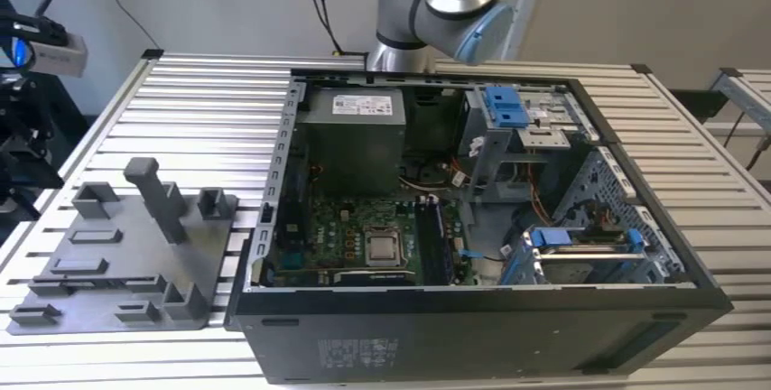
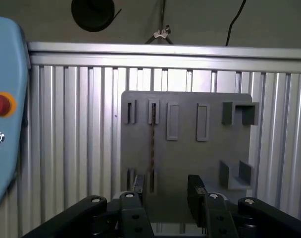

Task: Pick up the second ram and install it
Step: 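Pick up the second ram and move it above second insertion slot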

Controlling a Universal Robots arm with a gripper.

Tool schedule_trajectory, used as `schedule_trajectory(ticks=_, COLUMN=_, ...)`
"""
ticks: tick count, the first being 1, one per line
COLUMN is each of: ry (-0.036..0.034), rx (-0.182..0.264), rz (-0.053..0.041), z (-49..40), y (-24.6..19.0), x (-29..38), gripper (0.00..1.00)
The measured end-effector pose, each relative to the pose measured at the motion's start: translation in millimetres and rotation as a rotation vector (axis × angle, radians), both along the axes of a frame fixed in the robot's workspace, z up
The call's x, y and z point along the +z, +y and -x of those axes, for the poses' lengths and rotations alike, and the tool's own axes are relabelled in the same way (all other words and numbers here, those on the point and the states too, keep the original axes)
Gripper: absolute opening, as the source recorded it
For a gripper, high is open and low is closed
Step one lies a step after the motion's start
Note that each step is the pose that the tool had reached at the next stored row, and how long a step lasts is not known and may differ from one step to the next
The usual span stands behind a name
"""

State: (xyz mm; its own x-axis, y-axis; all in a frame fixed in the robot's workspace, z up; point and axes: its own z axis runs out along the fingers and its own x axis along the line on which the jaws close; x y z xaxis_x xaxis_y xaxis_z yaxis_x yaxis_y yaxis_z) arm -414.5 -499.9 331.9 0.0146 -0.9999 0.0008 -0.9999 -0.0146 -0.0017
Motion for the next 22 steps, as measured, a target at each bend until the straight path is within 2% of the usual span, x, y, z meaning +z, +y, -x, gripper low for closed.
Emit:
schedule_trajectory(ticks=13, ry=-0.0005, rx=0.0, rz=0.0, z=2.3, y=0.6, x=-20.3, gripper=0.48)
schedule_trajectory(ticks=18, ry=-0.0081, rx=0.001, rz=-0.0001, z=4.2, y=1.1, x=-28.7, gripper=0.48)
schedule_trajectory(ticks=22, ry=-0.0089, rx=0.007, rz=0.0, z=4.8, y=1.1, x=-34.0, gripper=0.48)
